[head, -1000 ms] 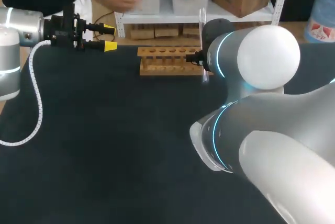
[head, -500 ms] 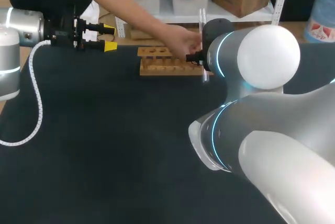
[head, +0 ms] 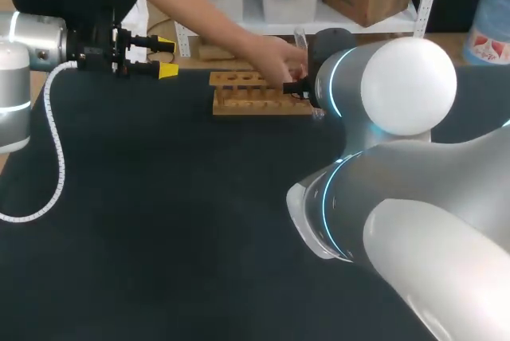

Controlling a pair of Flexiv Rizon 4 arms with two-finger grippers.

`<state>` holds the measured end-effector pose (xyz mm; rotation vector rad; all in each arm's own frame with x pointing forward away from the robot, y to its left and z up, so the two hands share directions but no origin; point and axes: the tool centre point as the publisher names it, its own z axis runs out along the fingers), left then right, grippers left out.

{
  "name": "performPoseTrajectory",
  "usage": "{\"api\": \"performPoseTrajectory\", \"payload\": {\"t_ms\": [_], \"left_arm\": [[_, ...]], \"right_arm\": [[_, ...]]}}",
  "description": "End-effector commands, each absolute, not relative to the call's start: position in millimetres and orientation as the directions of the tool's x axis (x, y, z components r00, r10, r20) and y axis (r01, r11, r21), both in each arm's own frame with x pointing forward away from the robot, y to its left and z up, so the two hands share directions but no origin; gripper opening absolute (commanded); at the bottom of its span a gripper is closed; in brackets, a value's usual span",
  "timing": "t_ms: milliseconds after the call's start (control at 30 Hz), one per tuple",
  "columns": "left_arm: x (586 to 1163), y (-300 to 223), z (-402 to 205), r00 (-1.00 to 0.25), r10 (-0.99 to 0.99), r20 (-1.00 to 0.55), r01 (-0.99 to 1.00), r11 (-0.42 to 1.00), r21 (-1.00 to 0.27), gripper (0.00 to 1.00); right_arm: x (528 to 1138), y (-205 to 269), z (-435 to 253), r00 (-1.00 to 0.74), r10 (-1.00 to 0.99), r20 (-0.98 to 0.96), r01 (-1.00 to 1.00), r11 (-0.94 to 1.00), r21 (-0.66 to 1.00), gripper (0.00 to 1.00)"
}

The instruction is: Grasp the test tube, adjust it, and insert it.

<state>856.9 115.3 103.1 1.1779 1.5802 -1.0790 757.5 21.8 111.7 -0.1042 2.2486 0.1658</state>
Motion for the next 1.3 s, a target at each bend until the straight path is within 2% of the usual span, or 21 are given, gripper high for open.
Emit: {"api": "performPoseTrajectory", "payload": {"t_ms": [33,600,1300], "left_arm": [[856,116,102,-0.176,0.224,-0.959,0.974,0.180,-0.137,1.00],[856,116,102,-0.176,0.224,-0.959,0.974,0.180,-0.137,1.00],[856,116,102,-0.176,0.224,-0.959,0.974,0.180,-0.137,1.00]], "right_arm": [[756,22,113,-0.631,-0.018,-0.776,-0.131,0.988,0.083,0.00],[756,22,113,-0.631,-0.018,-0.776,-0.131,0.988,0.083,0.00],[802,34,75,-0.699,-0.059,-0.713,-0.160,0.984,0.076,0.00]]}}
